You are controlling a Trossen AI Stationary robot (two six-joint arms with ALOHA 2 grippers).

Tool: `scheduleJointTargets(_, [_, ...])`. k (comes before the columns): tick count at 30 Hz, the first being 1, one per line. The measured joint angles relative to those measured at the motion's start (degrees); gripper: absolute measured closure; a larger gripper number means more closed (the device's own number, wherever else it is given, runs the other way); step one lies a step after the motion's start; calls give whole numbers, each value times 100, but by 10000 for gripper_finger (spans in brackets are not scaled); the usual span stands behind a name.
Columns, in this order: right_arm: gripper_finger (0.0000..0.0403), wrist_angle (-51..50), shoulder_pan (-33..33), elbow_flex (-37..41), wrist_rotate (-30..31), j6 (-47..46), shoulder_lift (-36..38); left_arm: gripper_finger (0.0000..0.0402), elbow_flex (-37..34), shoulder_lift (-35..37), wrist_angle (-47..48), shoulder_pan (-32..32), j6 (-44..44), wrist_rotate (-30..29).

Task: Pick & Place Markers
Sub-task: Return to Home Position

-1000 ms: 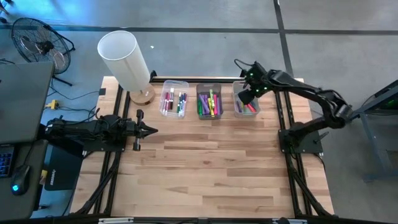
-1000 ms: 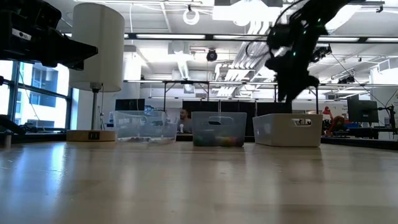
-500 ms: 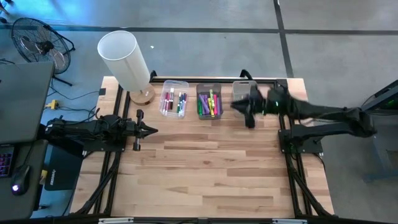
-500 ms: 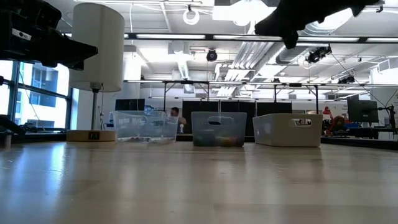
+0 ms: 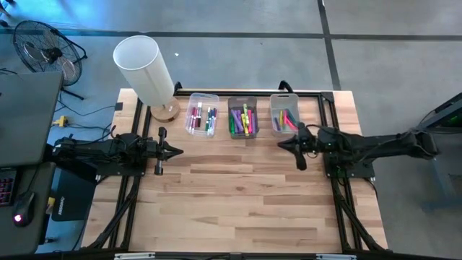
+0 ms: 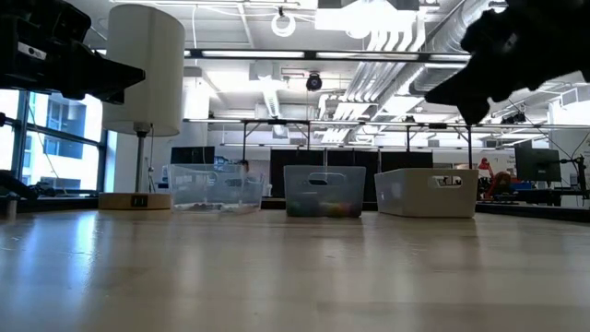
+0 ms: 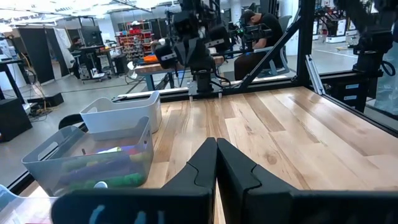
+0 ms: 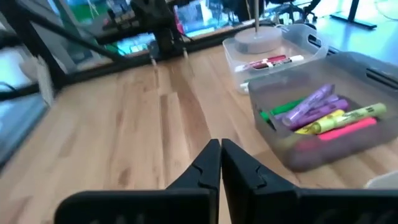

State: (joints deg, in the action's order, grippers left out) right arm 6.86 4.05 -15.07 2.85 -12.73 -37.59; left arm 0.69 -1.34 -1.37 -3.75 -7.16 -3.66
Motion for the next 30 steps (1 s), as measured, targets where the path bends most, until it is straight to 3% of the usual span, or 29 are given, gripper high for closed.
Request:
scheduleJointTargets(12, [402, 116, -410, 1151, -48, -333, 1931, 400, 0, 0, 0, -2, 2, 0])
scheduleJointTargets(23, [403, -264, -1059, 1451, 367, 391, 3483, 400, 0, 0, 1, -2, 2, 0])
scheduleJointTargets(30, [402, -320, -1060, 1451, 314, 406, 3685, 400, 0, 0, 0, -2, 2, 0])
